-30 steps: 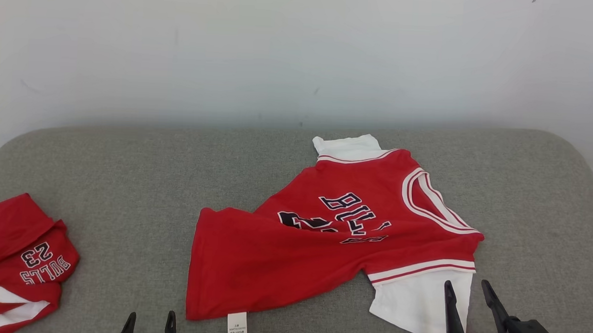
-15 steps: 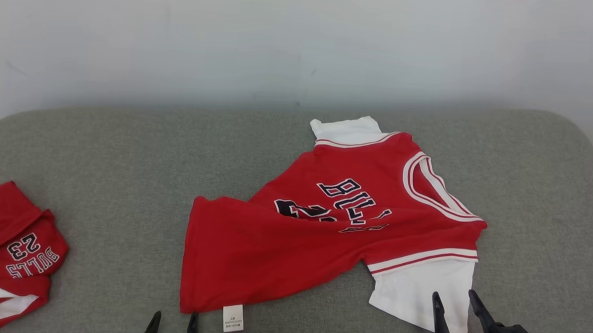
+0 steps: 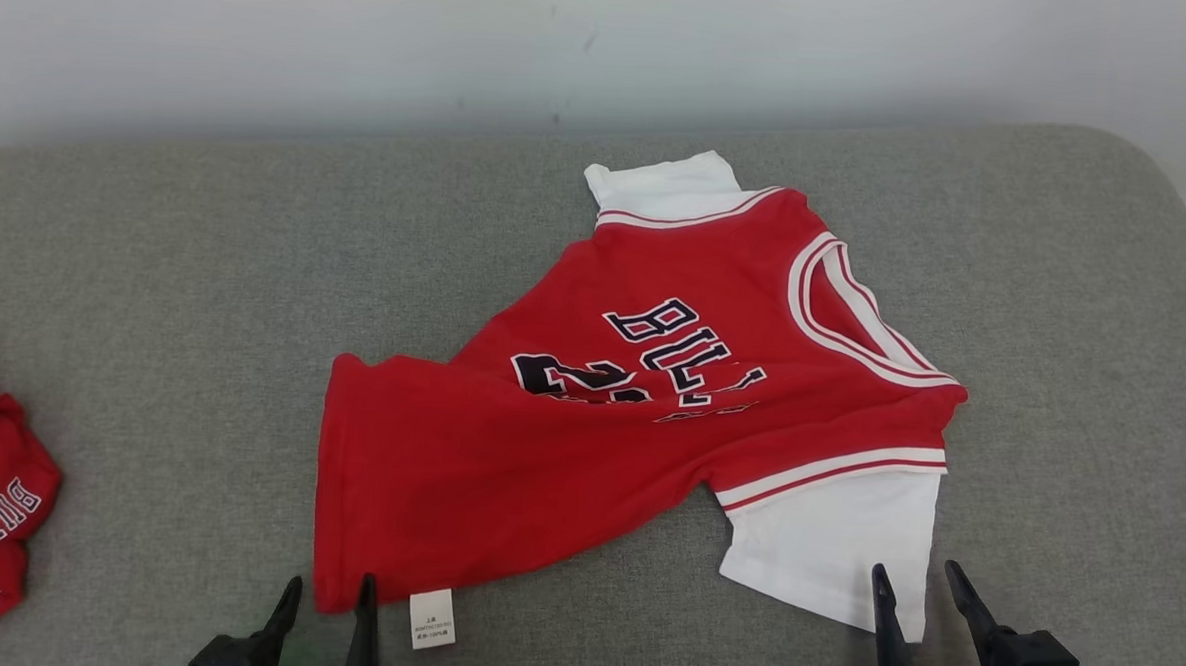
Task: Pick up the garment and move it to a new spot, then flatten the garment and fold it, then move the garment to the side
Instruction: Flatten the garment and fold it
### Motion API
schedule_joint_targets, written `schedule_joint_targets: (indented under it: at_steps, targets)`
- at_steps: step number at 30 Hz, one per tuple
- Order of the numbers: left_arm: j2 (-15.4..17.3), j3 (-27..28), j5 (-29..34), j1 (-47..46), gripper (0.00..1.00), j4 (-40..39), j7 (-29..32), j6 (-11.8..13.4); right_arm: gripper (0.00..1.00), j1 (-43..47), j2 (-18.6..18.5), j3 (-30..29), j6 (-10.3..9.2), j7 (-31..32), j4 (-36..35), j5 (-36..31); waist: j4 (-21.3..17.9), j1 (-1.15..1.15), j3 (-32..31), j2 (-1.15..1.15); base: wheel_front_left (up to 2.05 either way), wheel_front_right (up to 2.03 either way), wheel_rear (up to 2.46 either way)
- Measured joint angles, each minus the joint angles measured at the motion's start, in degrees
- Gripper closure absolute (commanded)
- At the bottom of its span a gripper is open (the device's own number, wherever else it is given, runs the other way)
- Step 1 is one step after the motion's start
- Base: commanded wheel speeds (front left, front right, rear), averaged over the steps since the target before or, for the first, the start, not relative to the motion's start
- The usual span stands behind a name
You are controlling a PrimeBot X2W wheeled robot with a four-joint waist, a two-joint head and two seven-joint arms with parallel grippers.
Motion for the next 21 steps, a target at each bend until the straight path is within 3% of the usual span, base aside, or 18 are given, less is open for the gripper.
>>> schedule_joint_targets:
  at_steps: [9,10,11,12,13,16,21]
  targets:
    - [0.0,0.7,-0.2,-1.0,0.00,1.8,-0.1,-0.1,0.00,-0.7,0.0,-0.9,0.00,0.0,0.4,0.1,-1.1,0.00,2.8,0.00,0.00,0.00,0.00]
    - [0.0,0.7,-0.2,-1.0,0.15,1.9,-0.1,-0.2,0.00,-0.7,0.0,-0.9,0.00,0.0,0.5,0.2,-1.1,0.00,2.9,0.00,0.00,0.00,0.00]
    - [0.0,0.7,-0.2,-1.0,0.15,1.9,-0.2,-0.3,0.00,-0.7,0.0,-0.9,0.00,0.0,0.8,0.2,-1.1,0.00,3.0,0.00,0.00,0.00,0.00]
    - [0.0,0.6,-0.2,-1.1,0.30,1.9,-0.2,-0.3,0.00,-0.7,0.0,-0.8,0.00,0.0,1.0,0.2,-1.1,0.00,3.1,0.00,0.00,0.00,0.00]
    - [0.0,0.5,-0.2,-1.1,0.52,2.0,-0.2,-0.4,0.00,-0.7,0.0,-0.8,0.00,0.0,1.3,0.3,-1.0,0.00,3.2,0.00,0.00,0.00,0.00]
    - [0.1,0.2,-0.2,-1.3,0.55,2.2,-0.2,-0.5,0.00,-0.7,0.0,-0.8,0.00,0.0,2.0,0.5,-0.9,0.00,3.3,0.00,0.00,0.00,0.00]
    - [0.1,-0.1,-0.1,-1.5,0.49,2.4,-0.2,-0.6,0.00,-0.8,0.0,-1.4,0.00,0.0,3.6,0.8,-0.7,0.00,3.4,0.00,0.00,0.00,0.00]
